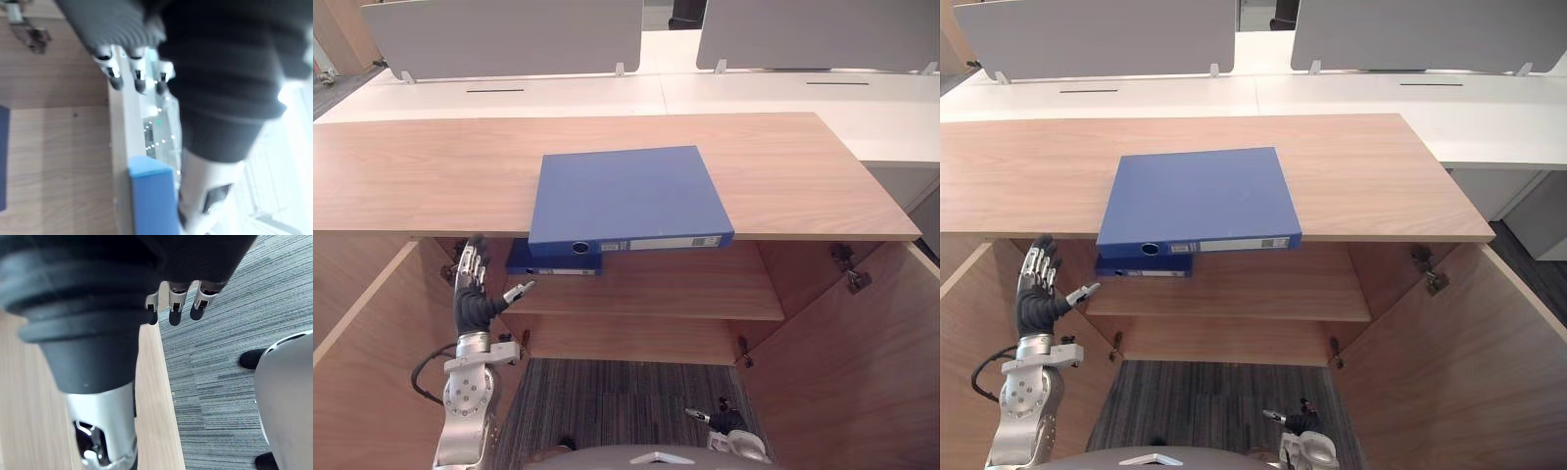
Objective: Walk over to the cabinet, pick up the folder, carry it to the office cabinet, place the folder inside the office cabinet, then close the office cabinet door
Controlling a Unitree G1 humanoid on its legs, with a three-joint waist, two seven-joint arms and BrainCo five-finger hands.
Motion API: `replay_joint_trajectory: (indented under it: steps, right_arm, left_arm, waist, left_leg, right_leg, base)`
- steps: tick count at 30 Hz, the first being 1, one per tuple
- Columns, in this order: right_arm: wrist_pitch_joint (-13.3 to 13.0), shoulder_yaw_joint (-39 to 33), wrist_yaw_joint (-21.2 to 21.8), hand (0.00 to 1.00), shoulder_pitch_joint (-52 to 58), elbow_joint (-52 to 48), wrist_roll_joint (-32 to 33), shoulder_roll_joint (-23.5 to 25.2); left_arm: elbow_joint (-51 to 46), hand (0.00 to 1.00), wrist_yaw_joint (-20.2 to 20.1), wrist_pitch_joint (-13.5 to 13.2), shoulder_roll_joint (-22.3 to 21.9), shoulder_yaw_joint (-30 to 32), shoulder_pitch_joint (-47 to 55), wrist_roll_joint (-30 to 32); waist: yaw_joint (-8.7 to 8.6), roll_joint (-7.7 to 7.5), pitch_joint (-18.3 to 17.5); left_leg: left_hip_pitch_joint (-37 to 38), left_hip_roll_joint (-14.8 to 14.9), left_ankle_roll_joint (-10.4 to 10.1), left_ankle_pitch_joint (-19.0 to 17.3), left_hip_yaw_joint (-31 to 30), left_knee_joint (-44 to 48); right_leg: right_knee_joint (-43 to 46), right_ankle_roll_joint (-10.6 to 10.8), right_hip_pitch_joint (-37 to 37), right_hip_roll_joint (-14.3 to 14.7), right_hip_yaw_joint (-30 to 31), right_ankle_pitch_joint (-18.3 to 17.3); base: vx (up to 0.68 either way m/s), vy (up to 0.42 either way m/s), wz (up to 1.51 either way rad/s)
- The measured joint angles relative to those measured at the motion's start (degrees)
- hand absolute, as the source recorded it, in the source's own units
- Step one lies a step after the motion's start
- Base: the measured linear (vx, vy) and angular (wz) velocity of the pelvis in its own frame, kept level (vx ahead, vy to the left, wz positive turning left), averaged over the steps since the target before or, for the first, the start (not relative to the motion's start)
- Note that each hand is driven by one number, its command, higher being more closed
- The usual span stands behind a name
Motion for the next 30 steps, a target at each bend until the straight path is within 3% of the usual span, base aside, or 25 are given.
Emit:
replay_joint_trajectory:
  steps: [6, 16, 30]
  right_arm:
    - [-0.03, 2.61, 0.11, 0.00, -0.23, 0.20, -1.93, -0.24]
    - [-1.28, 6.15, 0.21, 0.00, -1.15, 1.73, -2.20, -0.70]
    - [-1.52, 6.52, 0.17, 0.00, -2.03, 2.29, -2.18, -0.88]
  left_arm:
    - [-4.90, 0.00, 1.95, -1.60, 3.44, -1.07, -0.50, 3.74]
    - [-6.44, 0.00, 6.64, -1.66, 10.40, -6.77, -4.09, 23.21]
    - [-6.36, 0.00, 9.23, -0.32, 13.46, -17.82, -10.75, 41.12]
  waist:
    - [-0.55, 0.09, -1.04]
    - [-1.32, 0.08, -1.57]
    - [-3.11, 0.19, -1.82]
  left_leg:
    - [-0.22, -0.02, -0.02, -0.01, 0.02, -0.03]
    - [1.16, 0.10, -0.29, -0.26, 0.82, -0.11]
    - [1.18, 0.32, -0.45, -0.95, 3.28, -0.10]
  right_leg:
    - [-0.53, 0.60, 0.01, 0.05, 0.04, 0.38]
    - [-1.69, 0.02, 1.64, 0.35, 0.79, 1.01]
    - [-2.85, 0.23, 0.72, 0.63, 3.32, 1.96]
  base:
    - [0.00, 0.000, 0.00]
    - [-0.01, -0.003, -0.04]
    - [-0.01, 0.000, -0.09]
